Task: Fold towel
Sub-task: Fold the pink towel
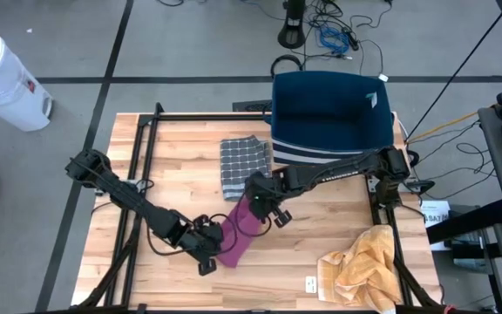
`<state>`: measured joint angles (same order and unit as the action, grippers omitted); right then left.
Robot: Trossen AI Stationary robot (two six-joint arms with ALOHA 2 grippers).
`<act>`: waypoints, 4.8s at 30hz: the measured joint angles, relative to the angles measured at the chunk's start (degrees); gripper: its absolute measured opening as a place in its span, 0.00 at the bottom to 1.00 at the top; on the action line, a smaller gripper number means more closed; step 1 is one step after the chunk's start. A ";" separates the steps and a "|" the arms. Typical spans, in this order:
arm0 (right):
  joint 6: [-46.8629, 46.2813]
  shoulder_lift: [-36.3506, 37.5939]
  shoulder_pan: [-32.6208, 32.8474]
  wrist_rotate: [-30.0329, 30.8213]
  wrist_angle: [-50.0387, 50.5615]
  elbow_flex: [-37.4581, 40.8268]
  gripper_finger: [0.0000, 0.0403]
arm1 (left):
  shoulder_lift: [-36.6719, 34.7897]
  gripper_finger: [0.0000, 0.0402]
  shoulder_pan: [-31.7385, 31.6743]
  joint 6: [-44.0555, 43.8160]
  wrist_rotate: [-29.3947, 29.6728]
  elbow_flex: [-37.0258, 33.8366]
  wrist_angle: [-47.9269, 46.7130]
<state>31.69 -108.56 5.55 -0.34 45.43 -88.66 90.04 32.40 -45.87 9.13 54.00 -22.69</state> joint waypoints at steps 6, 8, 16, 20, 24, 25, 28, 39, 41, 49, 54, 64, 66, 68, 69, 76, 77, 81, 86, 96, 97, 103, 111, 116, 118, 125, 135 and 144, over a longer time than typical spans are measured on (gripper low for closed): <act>0.17 -1.72 -1.02 -1.27 -2.24 0.00 0.00 | 0.00 0.00 -0.44 -2.24 0.29 0.00 -3.78; 0.85 -2.48 -1.26 -1.27 -2.68 0.02 0.00 | 0.00 0.00 -0.46 -3.32 0.32 0.00 -5.13; 2.66 -6.54 -2.48 -1.16 -8.89 0.02 0.00 | 0.00 0.00 -0.98 -4.49 0.07 0.00 -7.76; 2.37 -8.68 -3.30 -1.11 -10.18 0.02 0.00 | 1.11 0.00 -1.94 -6.49 0.48 0.00 -11.93; 2.02 -10.33 -3.64 -0.83 -10.96 0.02 0.00 | 2.92 0.00 -2.40 -6.65 0.53 -0.02 -13.62; 2.02 -10.51 -3.64 -0.81 -11.13 0.02 0.00 | 3.09 0.01 -2.39 -6.60 0.61 -0.02 -13.61; 1.90 -10.67 -3.66 -0.81 -11.22 0.02 0.00 | 3.23 0.01 -2.53 -6.52 1.19 -0.04 -14.23; -2.55 -12.36 -3.73 -1.28 -10.27 0.03 0.00 | 3.38 0.01 -4.22 -4.93 1.43 -2.90 -13.10; -3.85 -13.05 -3.54 -1.87 -8.13 0.02 0.00 | 3.65 0.01 -4.81 -4.85 0.29 -4.09 -12.14; -6.68 -14.22 -1.72 -6.05 -5.24 -0.07 0.00 | 3.54 0.01 -5.55 -0.61 -1.47 -5.55 -9.15; -9.53 -13.92 0.21 -6.08 -4.22 -0.04 0.00 | 3.65 0.01 -5.84 5.67 -2.25 -5.62 -4.22; -19.07 -13.79 6.68 -6.03 1.49 -0.11 0.00 | 3.65 0.01 -7.04 15.95 -2.74 -5.60 -3.07; -19.58 -13.79 8.39 -5.20 1.68 -0.11 0.00 | 3.65 0.01 -7.10 17.94 -2.74 -5.58 -2.94; -19.84 -13.32 10.03 -3.13 1.85 -0.05 0.00 | 3.65 0.01 -7.07 19.37 -2.97 -5.54 -2.77; -20.15 -13.01 10.66 -1.74 2.11 -0.01 0.00 | 3.65 0.01 -7.08 19.68 -3.28 -5.43 -2.72; -20.75 -6.35 12.44 5.47 4.15 0.09 0.00 | 3.65 0.01 -6.85 20.98 -3.47 -1.30 -6.45; -20.76 -5.47 12.38 7.15 4.22 0.09 0.00 | 3.65 0.01 -6.84 21.00 -2.64 -0.48 -7.81; -19.44 -3.50 10.06 8.67 4.04 0.09 0.00 | 3.63 0.01 -7.93 21.12 0.29 0.30 -11.23; -18.34 -4.83 6.65 7.19 3.98 0.09 0.00 | 3.63 0.01 -10.15 18.74 1.63 0.31 -11.79; -14.83 -5.55 0.67 6.31 1.25 0.09 0.06 | 3.63 0.01 -10.81 17.18 2.36 0.31 -12.04; -14.63 -5.55 0.33 6.45 1.59 0.09 0.09 | 3.63 0.01 -10.91 16.65 2.36 0.30 -12.45; -17.30 -5.55 -0.47 9.31 5.55 0.09 0.32 | 3.63 0.01 -11.02 15.13 2.42 0.31 -15.79; -17.62 -5.55 2.57 1.88 -1.35 0.09 0.45 | 3.63 0.01 -11.65 14.89 2.38 0.29 -15.86; -15.36 -5.55 4.65 0.18 -8.57 0.09 0.40 | 3.58 0.01 -12.58 14.89 2.40 0.30 -15.74; -14.96 -6.04 4.67 -0.03 -10.62 0.07 0.37 | 3.56 0.01 -12.74 14.89 2.40 0.28 -15.73; -14.02 -10.86 4.19 -4.22 -13.47 0.07 0.25 | 3.56 0.01 -12.79 14.65 1.77 0.28 -16.05; -12.12 -14.20 2.53 -4.06 -16.74 0.04 0.11 | 3.58 0.02 -12.79 14.26 0.21 0.28 -17.54; -13.25 -16.94 0.99 -5.73 -17.08 -0.27 0.07 | 3.58 0.15 -12.76 13.36 2.19 0.26 -20.91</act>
<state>18.44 -125.50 6.55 -6.07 28.36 -88.93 93.62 19.64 -32.51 11.32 54.26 -43.60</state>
